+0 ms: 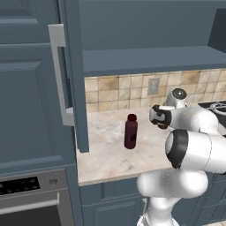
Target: Sort all alcoholic drinks to one cabinet, and non-alcoholic drinks to the other.
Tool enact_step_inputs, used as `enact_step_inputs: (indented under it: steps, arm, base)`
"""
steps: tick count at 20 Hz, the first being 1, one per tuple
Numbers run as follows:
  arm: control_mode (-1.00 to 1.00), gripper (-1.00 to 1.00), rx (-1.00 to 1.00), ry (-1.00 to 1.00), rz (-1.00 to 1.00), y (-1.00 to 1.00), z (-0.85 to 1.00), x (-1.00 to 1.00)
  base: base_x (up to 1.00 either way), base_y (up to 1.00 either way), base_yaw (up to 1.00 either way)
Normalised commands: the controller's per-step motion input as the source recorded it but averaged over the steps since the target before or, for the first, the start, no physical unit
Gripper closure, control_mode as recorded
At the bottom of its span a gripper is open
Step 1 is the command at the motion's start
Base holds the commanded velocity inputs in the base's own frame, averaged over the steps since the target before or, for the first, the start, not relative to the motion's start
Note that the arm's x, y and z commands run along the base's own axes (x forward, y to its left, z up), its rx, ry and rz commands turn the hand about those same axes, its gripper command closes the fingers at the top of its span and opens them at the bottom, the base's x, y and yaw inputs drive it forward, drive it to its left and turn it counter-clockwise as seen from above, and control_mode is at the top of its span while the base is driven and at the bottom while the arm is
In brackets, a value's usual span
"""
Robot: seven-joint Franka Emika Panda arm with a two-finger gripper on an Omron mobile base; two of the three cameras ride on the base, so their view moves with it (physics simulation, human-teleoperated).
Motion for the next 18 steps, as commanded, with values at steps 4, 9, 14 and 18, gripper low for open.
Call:
enact_step_inputs:
  steps: [4, 9, 14, 18]
  arm:
    - [-1.0, 1.0, 0.0, 0.0, 0.0, 0.22, 1.0, -0.66]
    - [-1.0, 1.0, 0.0, 0.0, 0.0, 0.31, 1.0, -0.71]
    - [-1.0, 1.0, 0.0, 0.0, 0.0, 0.32, 1.0, -0.81]
    - [-1.0, 1.0, 0.0, 0.0, 0.05, 0.39, 1.0, -0.65]
  base:
    - [0.0, 0.0, 0.0]
    - [0.0, 0.0, 0.0]
    - [0.0, 0.0, 0.0]
    - [0.0, 0.0, 0.0]
